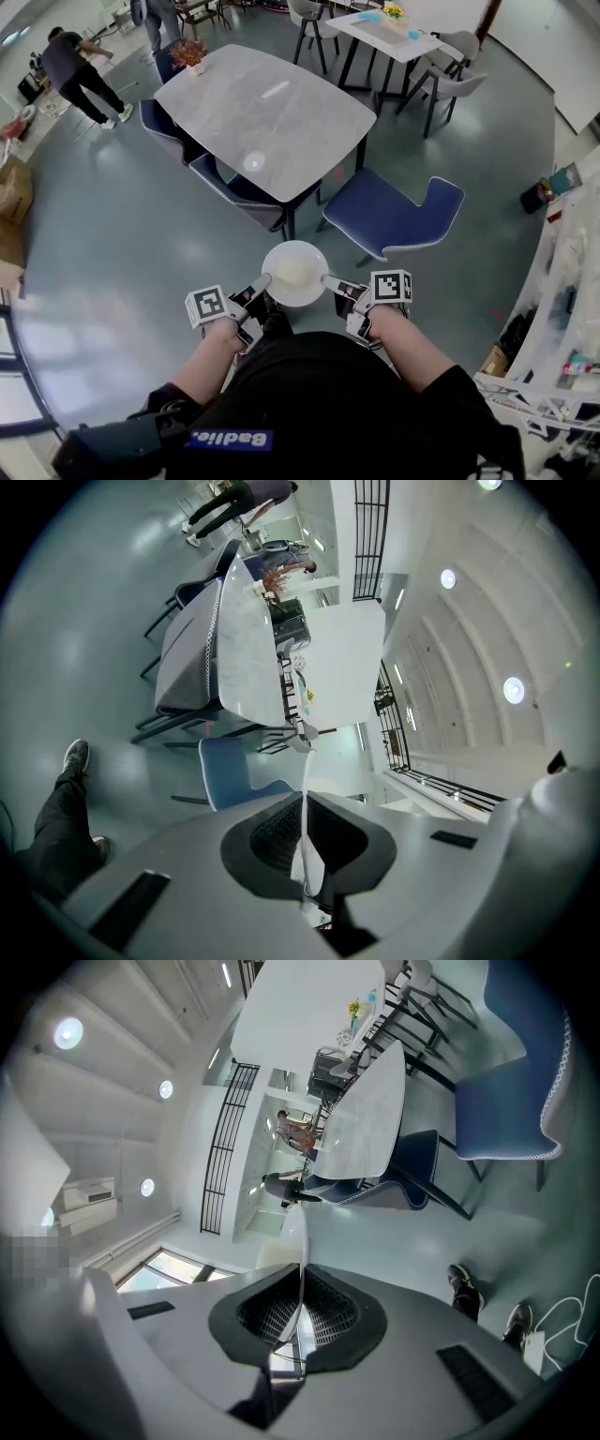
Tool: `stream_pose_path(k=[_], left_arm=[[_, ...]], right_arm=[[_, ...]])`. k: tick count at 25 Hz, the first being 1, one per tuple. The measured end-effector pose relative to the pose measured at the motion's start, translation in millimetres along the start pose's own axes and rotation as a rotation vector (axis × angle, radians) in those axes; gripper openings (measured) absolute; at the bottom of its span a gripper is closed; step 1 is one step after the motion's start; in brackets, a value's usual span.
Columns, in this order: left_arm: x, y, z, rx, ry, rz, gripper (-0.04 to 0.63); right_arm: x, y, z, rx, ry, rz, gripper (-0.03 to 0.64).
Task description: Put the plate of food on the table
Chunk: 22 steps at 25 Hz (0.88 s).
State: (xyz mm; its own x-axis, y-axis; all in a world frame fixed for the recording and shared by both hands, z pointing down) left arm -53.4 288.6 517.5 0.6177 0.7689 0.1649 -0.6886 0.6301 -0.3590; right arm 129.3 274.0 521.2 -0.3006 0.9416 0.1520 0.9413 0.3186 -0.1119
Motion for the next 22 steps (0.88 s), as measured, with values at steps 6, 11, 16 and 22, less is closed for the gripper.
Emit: stream_pose_path(k=[6, 11, 16, 22], left_arm=[[-59.3, -21.0, -1.1, 0.007, -0.009, 0.034, 0.015], [-105.2, -34.7, -0.2, 0.014, -0.029, 0.057, 0.015], [-158.3, -44.0, 1.1, 0.02, -0.048, 0.081, 0.015], [-209.3, -53.8, -1.4, 0.055, -0.041, 0.132, 0.015]], right_arm=[[-43.8, -37.9, -0.9, 0.007, 0.0, -0.035, 0.018], [-73.7, -67.3, -1.2, 0.013, -0.008, -0.065, 0.018], [-105.3, -105.7, 1.6, 0.016, -0.009, -0.091, 0.018], [-132.9, -142.3, 7.2, 0.045, -0.023, -0.136, 0.019]])
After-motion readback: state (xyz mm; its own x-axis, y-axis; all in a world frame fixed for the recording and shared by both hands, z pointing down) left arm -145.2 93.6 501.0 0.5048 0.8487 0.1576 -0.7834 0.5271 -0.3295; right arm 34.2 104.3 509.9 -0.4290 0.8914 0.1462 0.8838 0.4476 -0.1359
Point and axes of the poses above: the fingertips, and each gripper's own axes: y backward along the fingers, z to its left, x out of its underside, the point moved 3 cm from there along y, backward along the fingers, and after that the axes turned 8 degrees about -x, right-handed, at the moved point
